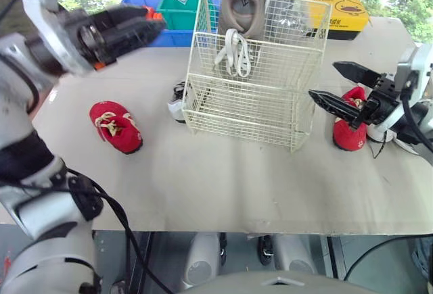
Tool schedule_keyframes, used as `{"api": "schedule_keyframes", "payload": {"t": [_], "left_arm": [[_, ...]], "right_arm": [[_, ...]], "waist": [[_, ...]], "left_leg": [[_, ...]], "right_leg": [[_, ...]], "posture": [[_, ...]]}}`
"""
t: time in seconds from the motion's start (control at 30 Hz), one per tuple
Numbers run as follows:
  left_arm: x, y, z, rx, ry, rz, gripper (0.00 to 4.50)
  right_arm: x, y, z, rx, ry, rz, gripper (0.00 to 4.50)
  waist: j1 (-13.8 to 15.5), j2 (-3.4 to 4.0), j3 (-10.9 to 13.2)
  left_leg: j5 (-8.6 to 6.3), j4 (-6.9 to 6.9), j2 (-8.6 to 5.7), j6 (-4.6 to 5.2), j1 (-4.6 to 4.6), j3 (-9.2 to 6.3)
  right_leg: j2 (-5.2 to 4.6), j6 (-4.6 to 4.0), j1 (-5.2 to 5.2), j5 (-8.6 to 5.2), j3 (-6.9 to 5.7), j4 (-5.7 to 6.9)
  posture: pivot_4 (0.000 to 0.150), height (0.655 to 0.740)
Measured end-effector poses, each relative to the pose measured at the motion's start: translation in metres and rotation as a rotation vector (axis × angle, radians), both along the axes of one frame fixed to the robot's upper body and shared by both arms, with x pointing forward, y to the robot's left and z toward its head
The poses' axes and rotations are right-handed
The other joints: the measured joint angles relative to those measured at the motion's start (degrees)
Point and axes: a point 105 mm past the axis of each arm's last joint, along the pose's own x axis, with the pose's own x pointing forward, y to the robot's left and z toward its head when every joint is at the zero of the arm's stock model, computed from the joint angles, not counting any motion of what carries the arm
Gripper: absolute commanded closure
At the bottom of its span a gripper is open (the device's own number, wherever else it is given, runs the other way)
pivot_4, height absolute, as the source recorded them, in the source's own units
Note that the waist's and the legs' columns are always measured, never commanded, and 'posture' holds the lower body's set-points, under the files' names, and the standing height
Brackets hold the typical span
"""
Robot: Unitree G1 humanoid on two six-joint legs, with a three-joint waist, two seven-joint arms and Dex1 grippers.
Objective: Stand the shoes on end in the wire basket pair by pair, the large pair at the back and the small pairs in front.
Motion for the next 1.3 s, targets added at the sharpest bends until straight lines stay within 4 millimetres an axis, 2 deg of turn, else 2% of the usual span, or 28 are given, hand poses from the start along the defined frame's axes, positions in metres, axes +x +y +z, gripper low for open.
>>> {"api": "schedule_keyframes", "payload": {"t": [0.1, 0.13, 0.27, 0.37, 0.47, 0.6, 0.7, 0.8, 0.93, 1.1, 1.3], "left_arm": [[-0.020, -0.028, -0.020, 0.001, 0.018, -0.058, 0.01], [-0.030, -0.046, -0.037, 0.015, 0.027, -0.081, 0.01], [-0.043, -0.073, -0.061, 0.070, 0.046, -0.121, 0.01], [-0.050, -0.097, -0.074, 0.111, 0.049, -0.174, 0.01], [-0.047, -0.108, -0.075, 0.128, 0.030, -0.183, 0.01], [-0.044, -0.111, -0.073, 0.125, 0.001, -0.204, 0.01], [-0.042, -0.115, -0.075, 0.126, -0.008, -0.224, 0.01], [-0.045, -0.114, -0.073, 0.131, -0.037, -0.249, 0.01], [-0.049, -0.111, -0.073, 0.139, -0.057, -0.282, 0.01], [-0.052, -0.108, -0.073, 0.135, -0.067, -0.298, 0.01], [-0.054, -0.111, -0.075, 0.120, -0.061, -0.312, 0.01]], "right_arm": [[0.013, -0.023, -0.011, -0.046, 0.061, -0.136, 0.00], [0.020, -0.044, -0.016, -0.099, 0.078, -0.246, 0.00], [0.031, -0.093, -0.024, -0.169, 0.136, -0.521, 0.00], [0.038, -0.132, -0.033, -0.189, 0.277, -0.674, 0.00], [0.045, -0.159, -0.025, -0.286, 0.324, -0.795, 0.00], [0.072, -0.178, -0.016, -0.163, 0.363, -0.877, 0.00], [0.082, -0.198, -0.026, -0.308, 0.412, -0.980, 0.00], [0.085, -0.196, -0.045, -0.386, 0.531, -0.872, 0.00], [0.080, -0.206, -0.035, -0.458, 0.556, -0.792, 0.00], [0.072, -0.225, -0.019, -0.523, 0.554, -0.801, 0.00], [0.060, -0.241, -0.034, -0.553, 0.644, -0.838, 0.00]], "waist": [[0.60, 0.04, -0.02], [0.81, 0.04, -0.02], [0.76, 0.05, -0.05], [0.71, 0.11, -0.05], [0.34, 0.15, -0.07], [-0.83, 0.16, -0.09], [-0.74, 0.19, -0.08], [-0.67, 0.25, -0.04], [-0.63, 0.38, 0.00], [-0.68, 0.38, 0.01], [-0.72, 0.38, 0.00]], "left_leg": [[0.00, 0.00, -0.03, 0.00, 0.20, 0.04], [0.00, -0.02, -0.03, 0.00, 0.36, 0.06], [-0.02, -0.17, -0.03, 0.02, 0.81, 0.13], [-0.16, -0.15, -0.05, 0.27, 0.87, 0.20], [-0.17, -0.17, -0.06, 0.29, 0.94, 0.25], [-0.18, -0.21, -0.05, 0.30, 0.95, 0.30], [-0.18, -0.30, -0.04, 0.30, 0.84, 0.28], [-0.24, -0.34, -0.03, 0.39, 0.73, 0.36], [-0.29, -0.47, -0.04, 0.47, 0.67, 0.47], [-0.29, -0.51, -0.04, 0.46, 0.68, 0.55], [-0.29, -0.51, -0.03, 0.45, 0.77, 0.56]], "right_leg": [[0.00, -0.01, 0.16, 0.00, 0.08, 0.00], [0.00, -0.01, 0.33, 0.00, 0.10, -0.03], [0.08, -0.05, 0.66, -0.02, 0.19, -0.04], [0.10, -0.07, 0.71, -0.02, 0.25, -0.04], [0.16, -0.09, 0.71, -0.03, 0.32, -0.05], [0.25, -0.08, 0.70, -0.02, 0.41, -0.10], [0.25, -0.08, 0.66, -0.02, 0.38, -0.34], [0.24, -0.04, 0.62, 0.00, 0.41, -0.57], [0.17, -0.02, 0.63, 0.01, 0.44, -0.91], [0.13, -0.03, 0.64, 0.01, 0.48, -0.98], [0.12, -0.05, 0.66, 0.02, 0.50, -0.87]], "posture": [[0.150, 0.7400], [0.150, 0.7400], [0.150, 0.7400], [0.150, 0.7400], [0.150, 0.7400], [0.150, 0.7400], [0.150, 0.7400], [0.150, 0.7400], [0.150, 0.7400], [0.150, 0.7400], [0.150, 0.7400]]}}
